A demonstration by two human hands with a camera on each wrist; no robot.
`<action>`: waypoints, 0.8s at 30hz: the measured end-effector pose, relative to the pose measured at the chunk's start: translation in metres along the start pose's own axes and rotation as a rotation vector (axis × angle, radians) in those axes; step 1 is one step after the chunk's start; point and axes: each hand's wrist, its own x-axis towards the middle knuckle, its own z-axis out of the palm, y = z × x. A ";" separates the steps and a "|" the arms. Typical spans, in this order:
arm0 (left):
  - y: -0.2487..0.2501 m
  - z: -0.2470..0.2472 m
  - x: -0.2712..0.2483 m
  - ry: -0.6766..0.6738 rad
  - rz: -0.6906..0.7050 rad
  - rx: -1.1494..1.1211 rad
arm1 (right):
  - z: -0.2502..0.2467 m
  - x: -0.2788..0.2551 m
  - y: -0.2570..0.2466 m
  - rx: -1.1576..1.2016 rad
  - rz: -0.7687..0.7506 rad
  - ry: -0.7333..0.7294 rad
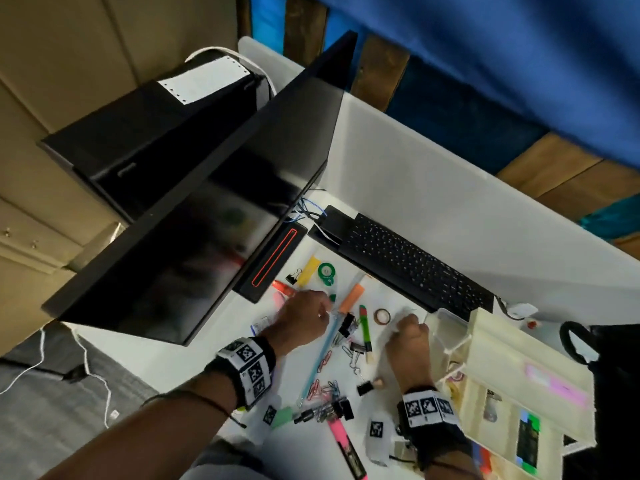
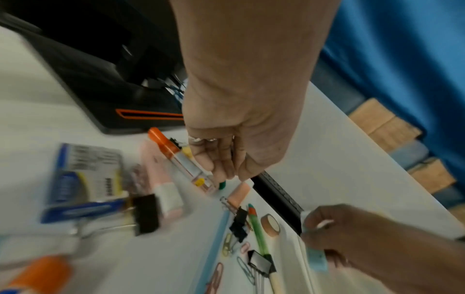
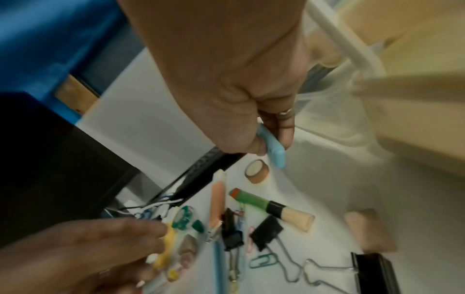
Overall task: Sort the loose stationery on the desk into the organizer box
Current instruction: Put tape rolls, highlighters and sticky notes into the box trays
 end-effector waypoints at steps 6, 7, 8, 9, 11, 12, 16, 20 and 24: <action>0.042 0.039 0.052 -0.007 0.065 0.124 | -0.032 -0.033 0.003 0.328 -0.062 0.058; 0.045 0.044 0.060 -0.007 0.080 0.149 | -0.039 -0.038 0.005 0.353 -0.056 0.044; 0.048 0.048 0.067 -0.004 0.084 0.173 | -0.044 -0.041 0.008 0.373 -0.058 0.025; 0.049 0.053 0.073 -0.003 0.083 0.208 | -0.051 -0.044 0.010 0.395 -0.064 0.003; 0.048 0.059 0.081 -0.013 0.088 0.312 | -0.058 -0.047 0.016 0.432 -0.080 -0.015; 0.048 0.061 0.083 -0.019 0.092 0.368 | -0.060 -0.048 0.020 0.449 -0.089 -0.016; 0.048 0.063 0.087 -0.026 0.141 0.516 | -0.065 -0.051 0.033 0.537 -0.056 -0.011; 0.050 0.064 0.088 -0.008 0.124 0.566 | -0.073 -0.059 0.036 0.688 -0.004 0.009; 0.053 0.063 0.083 0.064 0.106 0.485 | -0.088 -0.069 0.047 0.750 -0.002 0.030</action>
